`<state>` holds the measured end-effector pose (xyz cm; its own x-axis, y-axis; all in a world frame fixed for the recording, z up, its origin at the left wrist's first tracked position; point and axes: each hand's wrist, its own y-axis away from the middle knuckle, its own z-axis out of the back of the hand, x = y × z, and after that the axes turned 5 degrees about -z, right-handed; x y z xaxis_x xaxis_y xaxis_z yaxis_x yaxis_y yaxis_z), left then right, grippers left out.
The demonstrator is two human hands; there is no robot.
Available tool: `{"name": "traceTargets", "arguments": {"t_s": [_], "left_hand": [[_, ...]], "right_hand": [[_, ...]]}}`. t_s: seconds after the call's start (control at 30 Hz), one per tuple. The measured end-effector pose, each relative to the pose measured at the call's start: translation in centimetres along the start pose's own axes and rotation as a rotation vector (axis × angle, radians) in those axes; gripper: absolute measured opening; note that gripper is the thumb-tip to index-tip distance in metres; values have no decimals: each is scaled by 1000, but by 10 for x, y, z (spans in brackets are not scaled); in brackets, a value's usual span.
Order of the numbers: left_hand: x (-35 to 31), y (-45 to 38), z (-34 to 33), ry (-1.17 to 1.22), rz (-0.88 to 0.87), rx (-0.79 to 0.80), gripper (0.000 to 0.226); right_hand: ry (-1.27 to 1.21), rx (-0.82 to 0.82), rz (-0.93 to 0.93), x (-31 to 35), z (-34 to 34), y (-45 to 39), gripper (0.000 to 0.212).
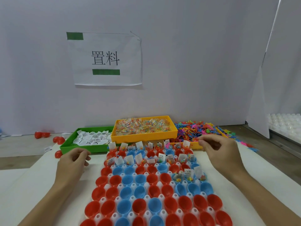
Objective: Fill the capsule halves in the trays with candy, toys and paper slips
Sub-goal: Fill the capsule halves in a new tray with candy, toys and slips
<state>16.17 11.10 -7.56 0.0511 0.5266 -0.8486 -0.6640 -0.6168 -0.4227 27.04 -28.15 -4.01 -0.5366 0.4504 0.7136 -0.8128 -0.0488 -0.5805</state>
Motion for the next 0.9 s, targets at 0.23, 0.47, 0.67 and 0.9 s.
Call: {"name": "traceTargets", "arguments": {"t_s": [0.23,0.47,0.67,0.9], "left_hand": [[-3,2,-1,10,1,5,22],[-3,2,-1,17,7,1,23],[-2,1,0,30,23,-10,22],[-2,0,0,35,30,-13,20]], "right_hand": [[-11,328,126,50,-11,21,24],[2,438,122,57,-17,29,19],[-34,514,78,62,-17,32,21],[32,573,120,65,-19,35,26]]}}
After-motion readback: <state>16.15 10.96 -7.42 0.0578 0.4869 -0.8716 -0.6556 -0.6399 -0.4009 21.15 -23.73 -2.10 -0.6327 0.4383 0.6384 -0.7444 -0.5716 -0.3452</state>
